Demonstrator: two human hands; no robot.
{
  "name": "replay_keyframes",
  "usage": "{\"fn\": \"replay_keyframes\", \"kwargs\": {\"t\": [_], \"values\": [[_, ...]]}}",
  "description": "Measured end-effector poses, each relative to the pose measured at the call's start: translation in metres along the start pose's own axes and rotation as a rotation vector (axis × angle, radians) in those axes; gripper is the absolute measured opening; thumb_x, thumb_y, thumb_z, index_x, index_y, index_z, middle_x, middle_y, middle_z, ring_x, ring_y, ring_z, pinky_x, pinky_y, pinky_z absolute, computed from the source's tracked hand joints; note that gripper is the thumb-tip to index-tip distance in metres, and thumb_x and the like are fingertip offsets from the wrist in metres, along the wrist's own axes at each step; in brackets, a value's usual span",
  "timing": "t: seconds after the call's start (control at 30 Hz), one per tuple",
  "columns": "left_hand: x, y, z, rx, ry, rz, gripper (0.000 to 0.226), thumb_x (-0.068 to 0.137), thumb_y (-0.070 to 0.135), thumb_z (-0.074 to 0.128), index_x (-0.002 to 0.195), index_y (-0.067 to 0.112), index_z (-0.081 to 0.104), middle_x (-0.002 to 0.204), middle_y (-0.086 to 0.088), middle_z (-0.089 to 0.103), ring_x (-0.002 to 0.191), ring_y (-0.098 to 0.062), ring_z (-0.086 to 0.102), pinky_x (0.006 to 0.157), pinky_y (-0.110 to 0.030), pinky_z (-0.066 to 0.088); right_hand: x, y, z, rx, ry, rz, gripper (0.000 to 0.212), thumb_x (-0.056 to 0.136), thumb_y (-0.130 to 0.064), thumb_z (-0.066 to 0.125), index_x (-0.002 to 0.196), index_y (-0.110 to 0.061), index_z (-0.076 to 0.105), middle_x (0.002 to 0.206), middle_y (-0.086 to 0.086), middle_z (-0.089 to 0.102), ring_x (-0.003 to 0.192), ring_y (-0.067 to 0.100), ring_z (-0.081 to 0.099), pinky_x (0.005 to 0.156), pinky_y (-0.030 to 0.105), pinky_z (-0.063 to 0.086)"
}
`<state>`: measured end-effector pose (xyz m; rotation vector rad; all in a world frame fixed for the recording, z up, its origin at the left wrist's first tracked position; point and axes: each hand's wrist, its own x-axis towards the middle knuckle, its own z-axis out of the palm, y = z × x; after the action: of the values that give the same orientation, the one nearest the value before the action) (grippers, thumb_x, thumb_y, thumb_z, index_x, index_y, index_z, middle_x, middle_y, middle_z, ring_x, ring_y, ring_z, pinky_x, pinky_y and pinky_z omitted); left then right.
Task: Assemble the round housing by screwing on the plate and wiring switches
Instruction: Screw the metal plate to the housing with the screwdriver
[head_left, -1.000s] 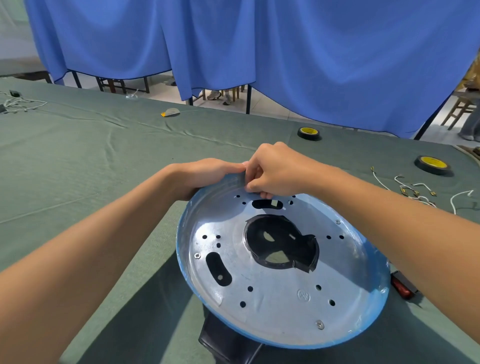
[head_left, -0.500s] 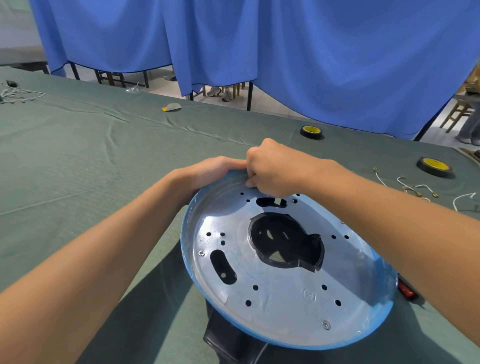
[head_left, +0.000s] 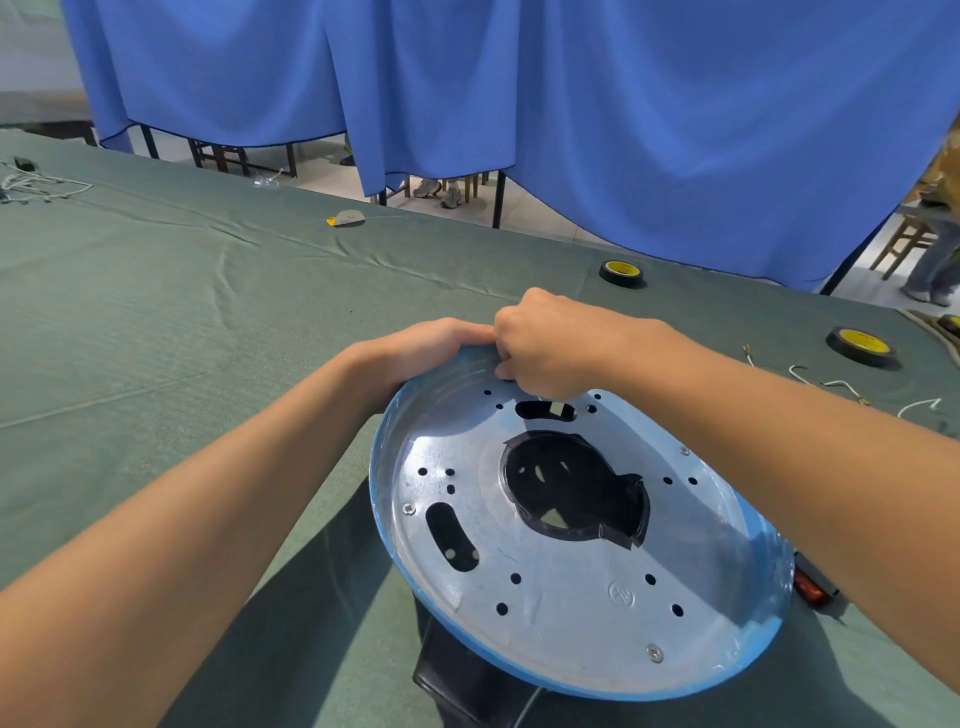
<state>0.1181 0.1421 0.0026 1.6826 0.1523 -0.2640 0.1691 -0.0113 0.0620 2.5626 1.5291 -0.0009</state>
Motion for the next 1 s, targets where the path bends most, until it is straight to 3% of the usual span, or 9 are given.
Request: {"fn": "replay_keyframes", "kwargs": {"t": [0.13,0.27,0.33,0.43,0.57,0.67,0.8,0.87,1.0], "values": [[0.001,0.0,0.001,-0.023,-0.022,0.021,0.025,0.075,0.039,0.067,0.077,0.017,0.08,0.086,-0.007,0.075,0.076,-0.018,0.071,0.066,-0.026,0.056,-0.003,-0.001,-0.01,-0.003,-0.015,0.016,0.034,0.093,-0.027,0.058,0.063,-0.021,0.043,0.069,0.004,0.047,0.061,0.024,0.054,0.05,0.031,0.038],[0.002,-0.001,0.0,0.001,-0.031,0.024,0.025,0.078,0.038,0.065,0.08,0.018,0.08,0.089,-0.006,0.076,0.079,-0.018,0.071,0.067,-0.026,0.056,-0.01,0.003,-0.01,0.109,0.044,-0.028,0.014,0.083,-0.007,0.064,0.072,-0.013,0.07,0.068,0.007,0.059,0.069,0.033,0.064,0.059,0.039,0.054],[0.003,-0.002,-0.001,-0.017,-0.04,0.01,0.03,0.085,0.042,0.062,0.085,0.018,0.079,0.091,-0.007,0.075,0.08,-0.018,0.071,0.07,-0.028,0.055,-0.009,0.005,-0.003,0.14,0.039,0.002,0.021,0.088,-0.013,0.063,0.067,-0.015,0.065,0.068,0.005,0.055,0.07,0.032,0.062,0.059,0.037,0.052],[0.004,-0.004,-0.002,-0.06,-0.059,-0.001,0.033,0.089,0.046,0.059,0.09,0.019,0.079,0.093,-0.007,0.074,0.082,-0.019,0.069,0.079,-0.033,0.052,-0.005,0.007,0.002,0.115,0.024,0.041,0.04,0.096,-0.033,0.055,0.06,-0.021,0.045,0.067,0.004,0.046,0.065,0.027,0.055,0.052,0.03,0.036],[0.004,-0.004,-0.001,-0.058,-0.037,-0.015,0.043,0.083,0.049,0.066,0.104,0.013,0.077,0.108,-0.014,0.072,0.094,-0.026,0.067,0.094,-0.043,0.05,-0.008,0.013,-0.004,0.154,0.054,0.006,0.033,0.09,-0.027,0.065,0.059,-0.021,0.054,0.063,0.0,0.053,0.064,0.023,0.056,0.052,0.029,0.04],[0.002,-0.002,0.0,-0.007,-0.016,0.003,0.038,0.081,0.046,0.065,0.094,0.013,0.078,0.099,-0.012,0.074,0.086,-0.023,0.069,0.085,-0.038,0.052,-0.009,0.011,-0.001,0.191,0.046,-0.007,0.02,0.089,-0.021,0.065,0.069,-0.019,0.063,0.066,-0.003,0.055,0.066,0.019,0.057,0.055,0.028,0.043],[0.001,-0.001,0.0,-0.03,-0.04,-0.016,0.035,0.091,0.045,0.058,0.083,0.017,0.079,0.089,-0.006,0.073,0.078,-0.018,0.069,0.073,-0.03,0.053,-0.006,0.005,0.012,0.094,0.105,0.04,0.037,0.095,-0.037,0.055,0.065,-0.02,0.041,0.07,0.001,0.039,0.065,0.026,0.047,0.055,0.03,0.031],[0.0,-0.001,0.0,-0.015,-0.044,-0.015,0.036,0.093,0.044,0.056,0.086,0.019,0.08,0.091,-0.006,0.075,0.077,-0.017,0.071,0.067,-0.026,0.055,-0.008,0.006,0.007,0.156,0.123,0.035,0.036,0.093,-0.036,0.06,0.062,-0.021,0.047,0.068,0.002,0.045,0.063,0.023,0.051,0.052,0.029,0.032],[-0.002,0.0,0.001,0.015,0.007,-0.002,0.037,0.082,0.049,0.064,0.095,0.018,0.079,0.1,-0.009,0.075,0.087,-0.021,0.07,0.081,-0.033,0.053,-0.013,0.01,-0.001,0.208,0.089,-0.007,0.013,0.084,-0.016,0.069,0.074,-0.024,0.069,0.081,0.003,0.064,0.078,0.024,0.061,0.065,0.034,0.052]]}}
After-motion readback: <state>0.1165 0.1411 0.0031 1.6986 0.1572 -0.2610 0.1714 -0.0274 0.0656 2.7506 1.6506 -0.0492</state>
